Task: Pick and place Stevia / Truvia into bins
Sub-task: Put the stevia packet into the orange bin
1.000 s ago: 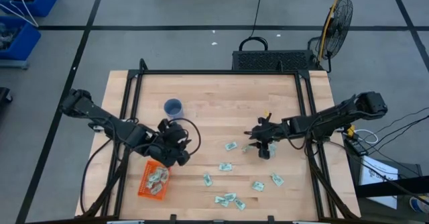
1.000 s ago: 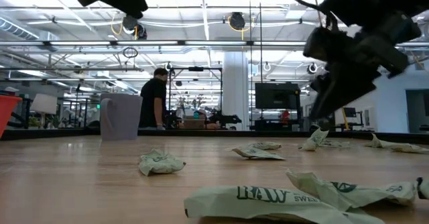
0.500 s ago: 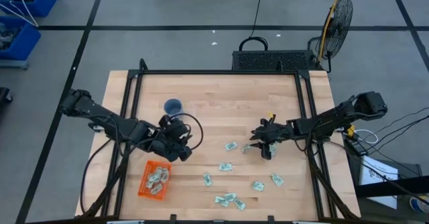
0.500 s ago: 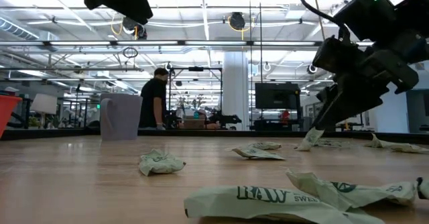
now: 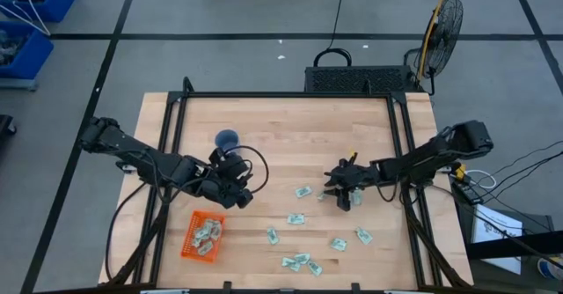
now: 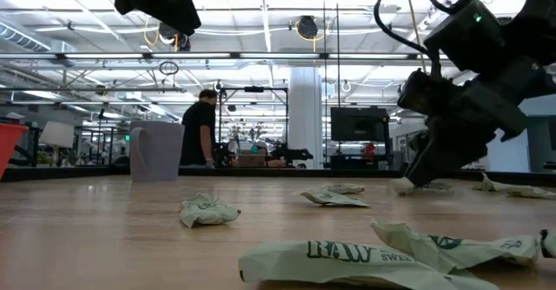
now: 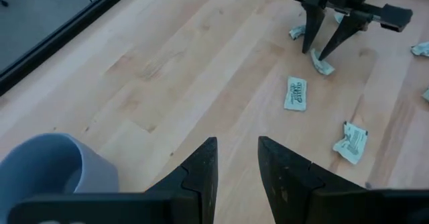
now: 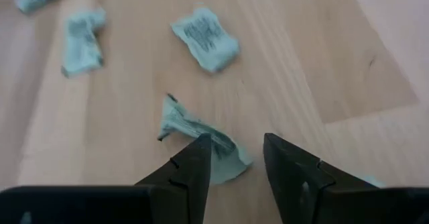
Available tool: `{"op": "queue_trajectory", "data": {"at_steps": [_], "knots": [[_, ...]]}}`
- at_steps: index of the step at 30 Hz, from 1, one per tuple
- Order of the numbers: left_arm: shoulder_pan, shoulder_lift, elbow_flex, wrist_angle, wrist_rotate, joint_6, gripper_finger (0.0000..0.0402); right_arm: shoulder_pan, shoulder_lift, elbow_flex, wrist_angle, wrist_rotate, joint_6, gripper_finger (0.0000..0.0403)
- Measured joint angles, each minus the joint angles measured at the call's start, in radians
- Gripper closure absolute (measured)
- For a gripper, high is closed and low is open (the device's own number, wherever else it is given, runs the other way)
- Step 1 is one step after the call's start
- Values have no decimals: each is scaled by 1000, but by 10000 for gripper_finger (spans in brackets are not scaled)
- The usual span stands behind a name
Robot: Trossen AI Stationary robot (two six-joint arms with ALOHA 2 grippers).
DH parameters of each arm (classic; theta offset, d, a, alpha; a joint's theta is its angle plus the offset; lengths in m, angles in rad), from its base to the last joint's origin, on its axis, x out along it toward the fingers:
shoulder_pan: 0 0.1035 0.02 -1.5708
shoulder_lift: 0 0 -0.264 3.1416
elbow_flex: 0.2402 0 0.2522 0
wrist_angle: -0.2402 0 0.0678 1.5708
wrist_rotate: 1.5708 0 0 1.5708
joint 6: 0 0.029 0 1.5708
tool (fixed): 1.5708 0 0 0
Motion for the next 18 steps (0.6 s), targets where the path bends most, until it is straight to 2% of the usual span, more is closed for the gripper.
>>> {"op": "queue_trajectory", "data": {"at_steps": [6,14,18], "knots": [[-1,0,0,-3,0,0,289,0,31,1,47,2,14,291],[0,0,0,-5,1,0,289,-2,33,-1,59,-4,-8,393],[0,0,0,-5,1,-1,289,-2,32,0,113,-4,-28,392]]}}
